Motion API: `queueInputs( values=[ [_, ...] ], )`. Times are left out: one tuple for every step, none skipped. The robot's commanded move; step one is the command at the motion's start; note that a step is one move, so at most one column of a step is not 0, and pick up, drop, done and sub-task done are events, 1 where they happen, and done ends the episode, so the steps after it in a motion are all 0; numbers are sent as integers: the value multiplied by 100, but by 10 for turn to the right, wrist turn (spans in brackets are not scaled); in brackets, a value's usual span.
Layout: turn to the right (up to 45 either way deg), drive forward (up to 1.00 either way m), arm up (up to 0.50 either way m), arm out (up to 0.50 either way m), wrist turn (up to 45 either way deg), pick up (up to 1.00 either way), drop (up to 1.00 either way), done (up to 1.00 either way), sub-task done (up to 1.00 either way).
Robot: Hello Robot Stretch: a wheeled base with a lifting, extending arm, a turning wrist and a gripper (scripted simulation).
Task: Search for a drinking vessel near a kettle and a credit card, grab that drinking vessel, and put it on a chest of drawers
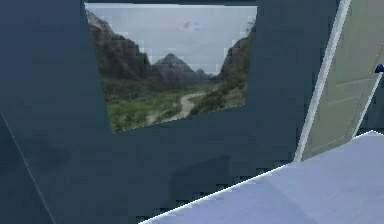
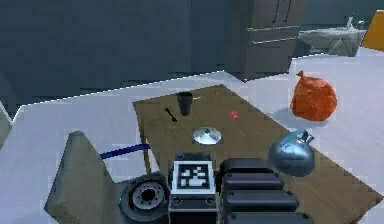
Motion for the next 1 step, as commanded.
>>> queueInputs(
  values=[
    [0,75,0,0,0,0,0,0,0]
  ],
)
